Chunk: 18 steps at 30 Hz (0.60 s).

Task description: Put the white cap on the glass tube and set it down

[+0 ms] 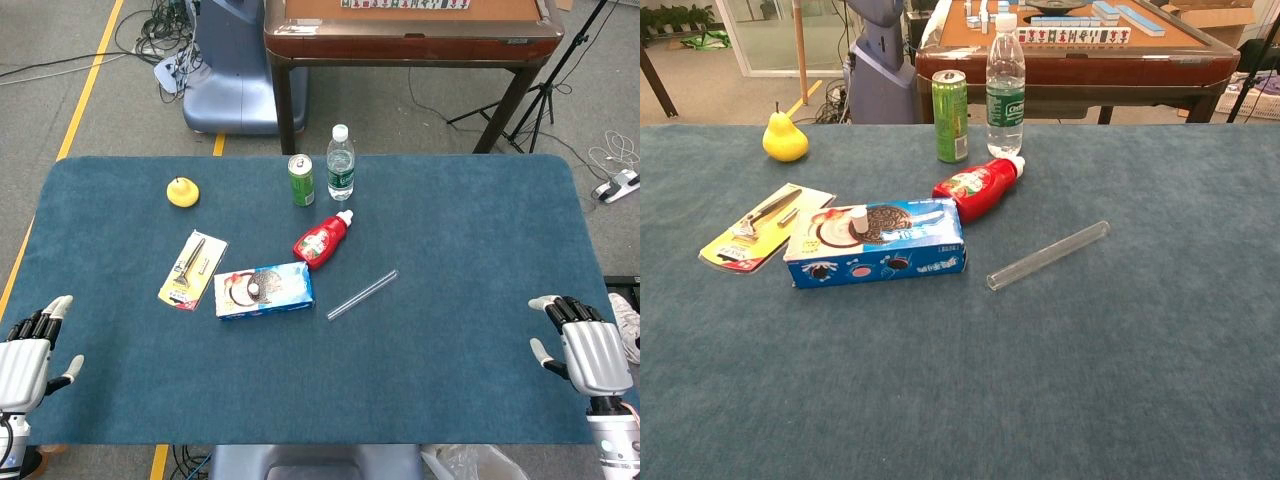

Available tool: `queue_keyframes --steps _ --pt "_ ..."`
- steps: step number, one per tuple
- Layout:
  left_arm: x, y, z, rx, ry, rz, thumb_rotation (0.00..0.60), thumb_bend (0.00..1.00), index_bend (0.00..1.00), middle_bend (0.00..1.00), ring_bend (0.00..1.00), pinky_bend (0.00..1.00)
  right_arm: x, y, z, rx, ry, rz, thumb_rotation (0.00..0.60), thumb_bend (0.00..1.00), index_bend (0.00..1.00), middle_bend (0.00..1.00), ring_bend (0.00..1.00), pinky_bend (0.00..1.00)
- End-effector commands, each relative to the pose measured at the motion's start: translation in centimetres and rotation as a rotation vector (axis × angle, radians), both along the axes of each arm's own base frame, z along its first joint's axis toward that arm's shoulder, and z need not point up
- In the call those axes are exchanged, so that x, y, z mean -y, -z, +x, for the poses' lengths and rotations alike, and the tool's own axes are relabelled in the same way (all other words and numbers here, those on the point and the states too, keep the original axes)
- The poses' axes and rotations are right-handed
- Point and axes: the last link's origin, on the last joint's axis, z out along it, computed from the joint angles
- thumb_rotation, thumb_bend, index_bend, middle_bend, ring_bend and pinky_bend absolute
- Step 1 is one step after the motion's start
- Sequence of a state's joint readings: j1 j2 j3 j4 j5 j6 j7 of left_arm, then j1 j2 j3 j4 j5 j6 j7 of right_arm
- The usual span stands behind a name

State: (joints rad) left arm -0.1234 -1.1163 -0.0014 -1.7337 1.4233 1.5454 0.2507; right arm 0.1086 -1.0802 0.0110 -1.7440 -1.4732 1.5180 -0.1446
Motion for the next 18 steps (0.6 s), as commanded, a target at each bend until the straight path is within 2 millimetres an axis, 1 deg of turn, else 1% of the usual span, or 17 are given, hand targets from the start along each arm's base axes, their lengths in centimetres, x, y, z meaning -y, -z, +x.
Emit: queue_keyframes --steps 1,5,8,9,11,12,14,15,16,17,18 --pt "0.0 0.1 0.1 0.004 0.000 -0.003 0.600 0.26 0.05 0.12 0.15 0.20 0.0 0.1 0.0 0.009 0.002 0.006 0.600 0.29 0.31 0.30 0.24 0.35" --pt "-0.1 0.1 0.2 0.007 0.007 0.000 0.600 0.26 0.06 0.12 0.15 0.20 0.2 0.1 0.2 0.016 -0.004 0.019 0.600 0.29 0.31 0.30 0.24 0.35" --pt "-0.3 0.1 0.3 0.012 0.019 0.005 0.600 0.26 0.08 0.12 0.15 0.20 0.9 0.0 0.8 0.007 -0.030 0.034 0.600 0.29 0.31 0.33 0.25 0.35" --pt "-0.3 0.0 0.3 0.014 0.024 0.009 0.600 0.26 0.09 0.12 0.15 0.20 1.1 0.0 1.1 0.004 -0.042 0.042 0.600 0.28 0.31 0.35 0.27 0.35" --pt "-0.4 0.0 0.4 0.019 0.035 0.017 0.600 0.26 0.11 0.12 0.16 0.20 1.9 0.2 2.1 0.008 -0.073 0.069 0.600 0.26 0.31 0.39 0.36 0.39" --pt "-0.4 0.0 0.4 0.019 0.039 0.019 0.600 0.26 0.12 0.12 0.17 0.21 2.4 0.2 2.5 0.010 -0.088 0.081 0.600 0.25 0.31 0.43 0.42 0.44" --pt "-0.5 0.0 0.4 0.021 0.043 0.017 0.600 0.26 0.14 0.13 0.17 0.21 3.5 0.6 3.5 0.015 -0.118 0.121 0.600 0.25 0.32 0.53 0.55 0.58" --pt "-0.5 0.0 0.4 0.021 0.044 0.015 0.600 0.26 0.14 0.13 0.17 0.21 4.2 0.8 3.9 0.016 -0.132 0.141 0.600 0.25 0.32 0.58 0.61 0.68" --pt "-0.5 0.0 0.4 0.019 0.045 0.014 0.600 0.26 0.15 0.13 0.17 0.22 5.0 1.2 4.6 0.014 -0.152 0.166 0.600 0.25 0.33 0.61 0.65 0.75" --pt "-0.6 0.0 0.4 0.018 0.046 0.013 0.600 0.26 0.15 0.12 0.17 0.22 5.7 1.5 5.1 0.006 -0.168 0.188 0.600 0.25 0.35 0.67 0.71 0.84" --pt "-0.6 0.0 0.4 0.016 0.049 0.013 0.600 0.26 0.15 0.12 0.17 0.22 6.5 2.1 5.7 -0.008 -0.188 0.220 0.600 0.25 0.37 0.72 0.77 0.91"
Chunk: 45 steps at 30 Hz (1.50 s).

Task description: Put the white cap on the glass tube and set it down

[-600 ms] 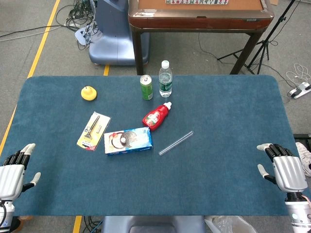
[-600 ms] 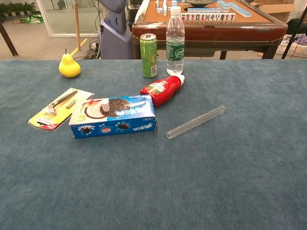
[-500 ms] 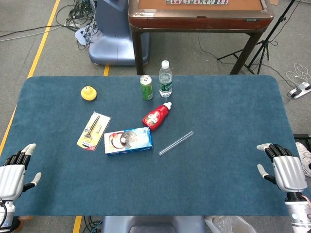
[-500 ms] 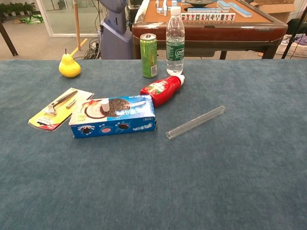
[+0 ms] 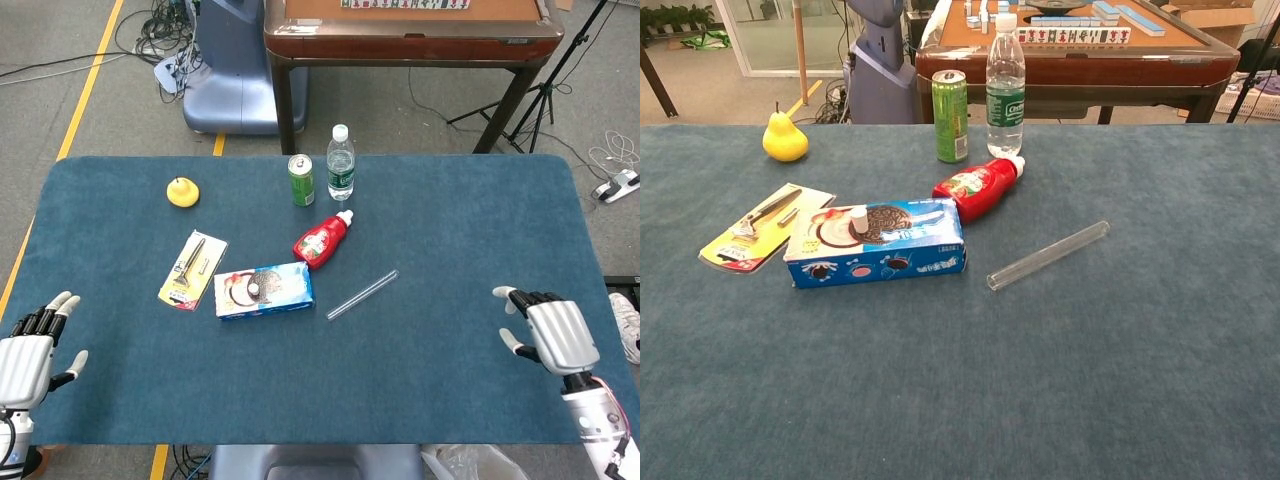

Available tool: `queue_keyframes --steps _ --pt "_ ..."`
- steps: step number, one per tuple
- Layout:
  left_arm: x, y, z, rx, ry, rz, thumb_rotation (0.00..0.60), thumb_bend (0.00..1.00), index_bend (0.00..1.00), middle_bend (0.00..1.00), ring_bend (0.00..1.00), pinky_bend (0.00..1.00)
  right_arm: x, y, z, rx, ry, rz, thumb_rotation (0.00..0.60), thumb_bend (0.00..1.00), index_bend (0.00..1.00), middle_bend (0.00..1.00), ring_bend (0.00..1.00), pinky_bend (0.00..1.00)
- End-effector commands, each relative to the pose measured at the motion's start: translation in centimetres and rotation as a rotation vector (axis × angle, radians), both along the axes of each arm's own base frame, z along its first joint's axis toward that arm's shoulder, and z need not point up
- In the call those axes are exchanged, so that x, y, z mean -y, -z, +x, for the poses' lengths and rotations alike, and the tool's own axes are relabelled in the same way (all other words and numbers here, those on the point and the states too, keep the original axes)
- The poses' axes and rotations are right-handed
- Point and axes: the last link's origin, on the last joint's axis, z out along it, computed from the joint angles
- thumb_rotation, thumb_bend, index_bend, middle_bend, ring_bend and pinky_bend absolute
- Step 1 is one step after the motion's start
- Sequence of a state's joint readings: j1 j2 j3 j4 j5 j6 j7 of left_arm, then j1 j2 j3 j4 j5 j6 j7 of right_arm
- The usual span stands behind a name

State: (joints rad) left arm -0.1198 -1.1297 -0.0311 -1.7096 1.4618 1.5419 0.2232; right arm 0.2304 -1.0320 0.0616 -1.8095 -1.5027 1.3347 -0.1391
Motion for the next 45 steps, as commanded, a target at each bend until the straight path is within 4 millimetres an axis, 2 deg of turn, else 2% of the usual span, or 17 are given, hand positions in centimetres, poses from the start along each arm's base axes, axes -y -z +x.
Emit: queue_keyframes --steps 1,3,6,10,18,28,45 --pt "-0.1 -0.1 0.0 -0.005 0.005 0.000 0.600 0.26 0.16 0.13 0.17 0.22 3.2 1.5 2.6 -0.028 -0.083 0.095 0.600 0.25 0.38 0.76 0.81 0.95" --pt "0.0 -0.2 0.0 -0.006 0.006 0.005 0.600 0.26 0.16 0.13 0.17 0.22 4.7 2.7 3.7 -0.058 -0.116 0.142 0.600 0.25 0.40 0.85 0.90 1.00" --pt "0.0 -0.3 0.1 -0.003 0.007 0.008 0.600 0.26 0.17 0.13 0.17 0.22 6.9 4.7 5.2 -0.090 -0.148 0.201 0.600 0.25 0.43 0.93 0.99 1.00" --pt "0.1 -0.3 0.0 -0.005 0.003 0.003 0.600 0.26 0.17 0.13 0.17 0.22 9.4 7.6 6.7 -0.114 -0.167 0.265 0.600 0.25 0.46 1.00 1.00 1.00" --pt "0.2 -0.7 -0.1 0.002 -0.004 -0.001 0.600 0.26 0.17 0.13 0.17 0.22 12.6 13.0 9.1 -0.160 -0.199 0.324 0.600 0.25 0.46 1.00 1.00 1.00" --pt "0.2 -0.7 -0.2 0.002 -0.012 -0.005 0.600 0.26 0.17 0.13 0.17 0.22 13.8 17.2 10.5 -0.200 -0.219 0.377 0.600 0.25 0.47 1.00 1.00 1.00" --pt "0.6 -0.7 -0.8 0.012 -0.041 -0.004 0.600 0.26 0.17 0.13 0.17 0.22 14.6 19.9 9.7 -0.230 -0.187 0.404 0.600 0.25 0.47 1.00 1.00 1.00"
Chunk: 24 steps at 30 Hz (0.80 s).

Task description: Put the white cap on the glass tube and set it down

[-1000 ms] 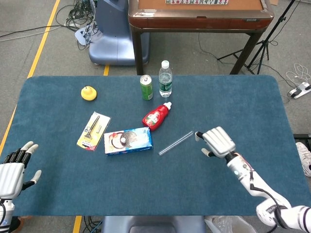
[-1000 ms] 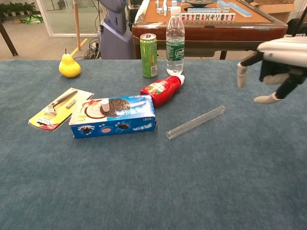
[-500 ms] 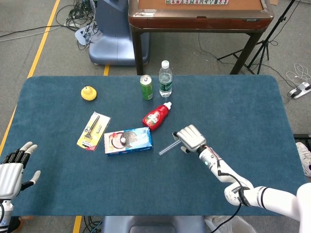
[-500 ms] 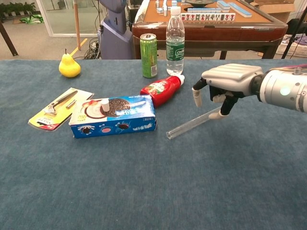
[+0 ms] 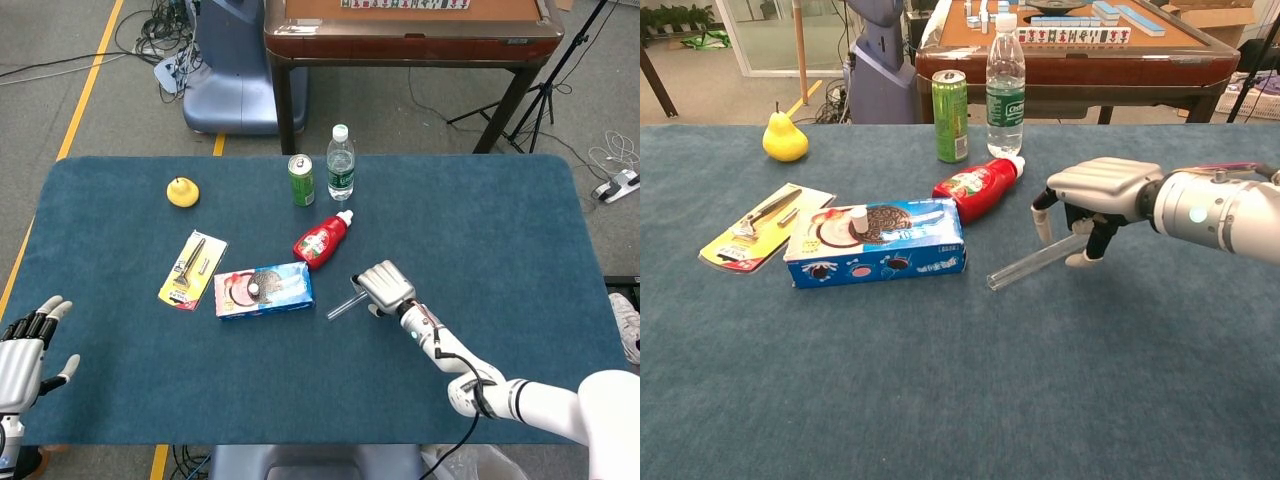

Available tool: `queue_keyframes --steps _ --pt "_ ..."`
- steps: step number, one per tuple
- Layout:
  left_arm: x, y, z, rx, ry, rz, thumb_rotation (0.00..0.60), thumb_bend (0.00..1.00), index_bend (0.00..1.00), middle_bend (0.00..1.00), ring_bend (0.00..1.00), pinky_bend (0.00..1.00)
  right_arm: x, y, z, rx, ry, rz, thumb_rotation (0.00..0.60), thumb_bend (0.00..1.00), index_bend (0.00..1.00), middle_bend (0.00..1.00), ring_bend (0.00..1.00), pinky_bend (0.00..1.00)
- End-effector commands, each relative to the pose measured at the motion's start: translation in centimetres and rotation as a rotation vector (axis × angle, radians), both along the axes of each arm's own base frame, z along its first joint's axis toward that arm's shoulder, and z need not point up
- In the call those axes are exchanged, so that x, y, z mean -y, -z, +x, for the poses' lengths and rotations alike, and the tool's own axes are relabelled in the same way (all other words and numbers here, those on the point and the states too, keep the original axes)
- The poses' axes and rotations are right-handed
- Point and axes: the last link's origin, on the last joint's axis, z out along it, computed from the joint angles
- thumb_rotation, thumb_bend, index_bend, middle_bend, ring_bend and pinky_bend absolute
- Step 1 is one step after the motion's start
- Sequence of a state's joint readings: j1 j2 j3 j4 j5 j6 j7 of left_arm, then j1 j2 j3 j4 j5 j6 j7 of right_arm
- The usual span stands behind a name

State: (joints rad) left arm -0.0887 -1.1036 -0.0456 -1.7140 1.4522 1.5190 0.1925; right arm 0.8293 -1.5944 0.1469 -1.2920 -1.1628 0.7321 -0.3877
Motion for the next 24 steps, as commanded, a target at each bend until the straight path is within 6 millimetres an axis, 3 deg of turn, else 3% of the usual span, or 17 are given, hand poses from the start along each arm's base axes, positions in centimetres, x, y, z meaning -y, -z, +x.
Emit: queue_keyframes --steps 1,14,24 --pt "0.0 0.1 0.0 0.001 -0.002 -0.001 0.600 0.26 0.17 0.13 0.17 0.22 0.1 0.3 -0.1 -0.005 0.002 0.003 0.600 0.25 0.47 1.00 1.00 1.00" --pt "-0.1 0.1 -0.2 -0.003 -0.012 0.001 0.600 0.26 0.17 0.13 0.17 0.22 0.9 1.4 0.1 -0.018 0.009 0.010 0.600 0.27 0.47 1.00 1.00 1.00" --pt "0.0 0.1 -0.4 -0.005 -0.020 0.002 0.600 0.26 0.17 0.13 0.17 0.22 1.2 1.8 0.1 -0.032 0.012 0.014 0.600 0.34 0.48 1.00 1.00 1.00"
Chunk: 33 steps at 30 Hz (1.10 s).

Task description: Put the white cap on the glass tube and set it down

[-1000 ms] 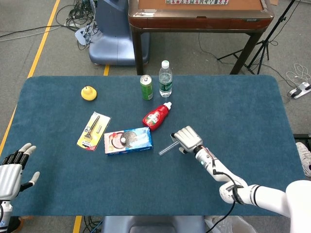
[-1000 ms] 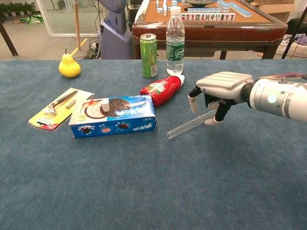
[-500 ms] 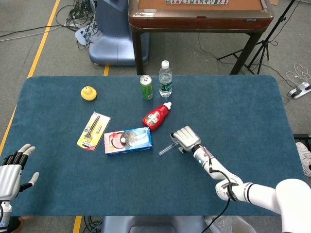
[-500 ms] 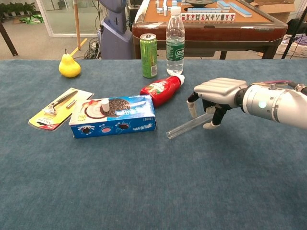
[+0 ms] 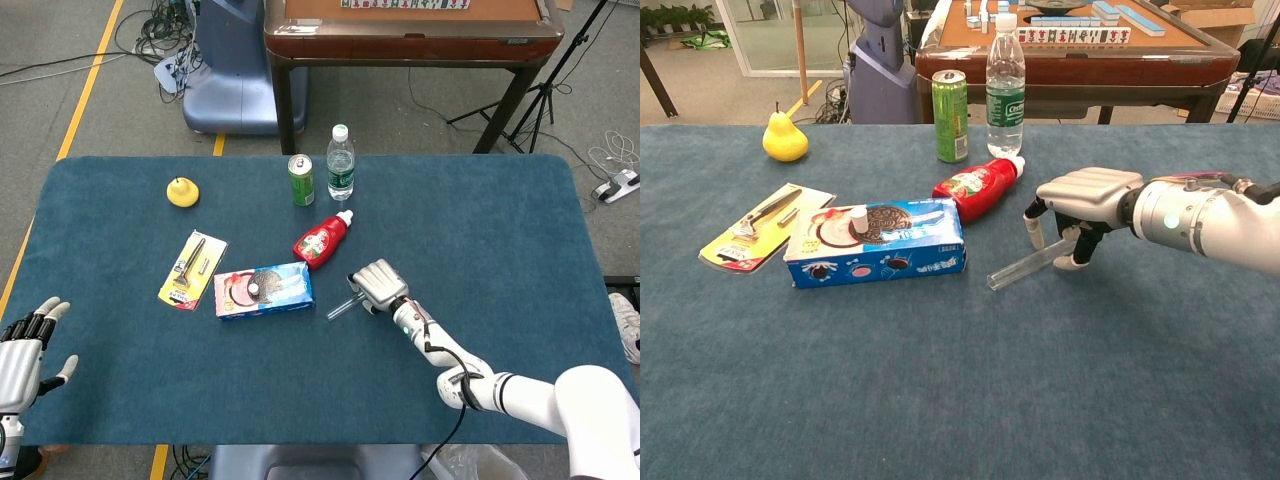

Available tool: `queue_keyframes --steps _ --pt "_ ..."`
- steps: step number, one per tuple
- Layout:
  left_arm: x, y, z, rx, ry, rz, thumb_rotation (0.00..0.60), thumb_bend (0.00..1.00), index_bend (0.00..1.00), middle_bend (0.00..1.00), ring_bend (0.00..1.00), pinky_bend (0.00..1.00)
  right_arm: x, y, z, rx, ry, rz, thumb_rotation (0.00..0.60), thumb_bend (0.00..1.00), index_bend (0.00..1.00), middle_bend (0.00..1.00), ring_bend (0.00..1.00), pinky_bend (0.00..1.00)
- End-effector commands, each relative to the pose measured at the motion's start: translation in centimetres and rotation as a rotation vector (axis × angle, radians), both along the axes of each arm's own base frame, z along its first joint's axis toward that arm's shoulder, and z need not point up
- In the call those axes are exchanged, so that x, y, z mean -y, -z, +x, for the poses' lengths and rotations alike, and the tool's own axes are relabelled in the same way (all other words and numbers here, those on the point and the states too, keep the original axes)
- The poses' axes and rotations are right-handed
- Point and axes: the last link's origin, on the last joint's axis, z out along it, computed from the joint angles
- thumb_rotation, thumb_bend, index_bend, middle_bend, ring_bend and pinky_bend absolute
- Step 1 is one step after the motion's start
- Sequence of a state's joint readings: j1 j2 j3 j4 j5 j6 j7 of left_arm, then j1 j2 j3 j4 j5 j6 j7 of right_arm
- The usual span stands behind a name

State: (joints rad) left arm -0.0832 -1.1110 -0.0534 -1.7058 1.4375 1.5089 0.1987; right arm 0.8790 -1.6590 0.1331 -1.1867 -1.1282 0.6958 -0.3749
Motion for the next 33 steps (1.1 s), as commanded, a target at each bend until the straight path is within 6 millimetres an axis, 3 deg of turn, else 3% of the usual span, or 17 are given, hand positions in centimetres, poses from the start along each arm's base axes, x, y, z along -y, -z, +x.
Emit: queue_keyframes --steps 1,14,21,27,33 --pt "0.0 0.0 0.0 0.000 -0.001 -0.001 0.600 0.26 0.17 0.13 0.17 0.22 0.0 0.1 0.0 -0.004 0.001 0.003 0.600 0.35 0.48 1.00 1.00 1.00" --pt "0.1 0.0 -0.2 0.000 -0.002 0.002 0.600 0.26 0.17 0.13 0.17 0.22 0.1 0.4 0.0 -0.011 0.000 0.000 0.600 0.38 0.57 1.00 1.00 1.00" --pt "-1.1 -0.4 0.1 -0.008 0.035 -0.004 0.600 0.26 0.17 0.13 0.17 0.26 0.2 -0.3 0.1 0.030 0.009 -0.027 0.600 0.38 0.68 1.00 1.00 1.00" --pt "-4.0 -1.3 1.9 0.015 0.117 -0.022 0.600 0.26 0.19 0.16 0.19 0.36 0.0 -3.0 0.3 0.111 0.010 -0.081 0.600 0.39 0.78 1.00 1.00 1.00" --pt "-7.6 -1.5 5.1 0.048 0.228 -0.094 0.600 0.26 0.26 0.33 0.35 0.61 -0.5 -6.9 0.5 0.181 -0.004 -0.153 0.600 0.40 0.82 1.00 1.00 1.00"
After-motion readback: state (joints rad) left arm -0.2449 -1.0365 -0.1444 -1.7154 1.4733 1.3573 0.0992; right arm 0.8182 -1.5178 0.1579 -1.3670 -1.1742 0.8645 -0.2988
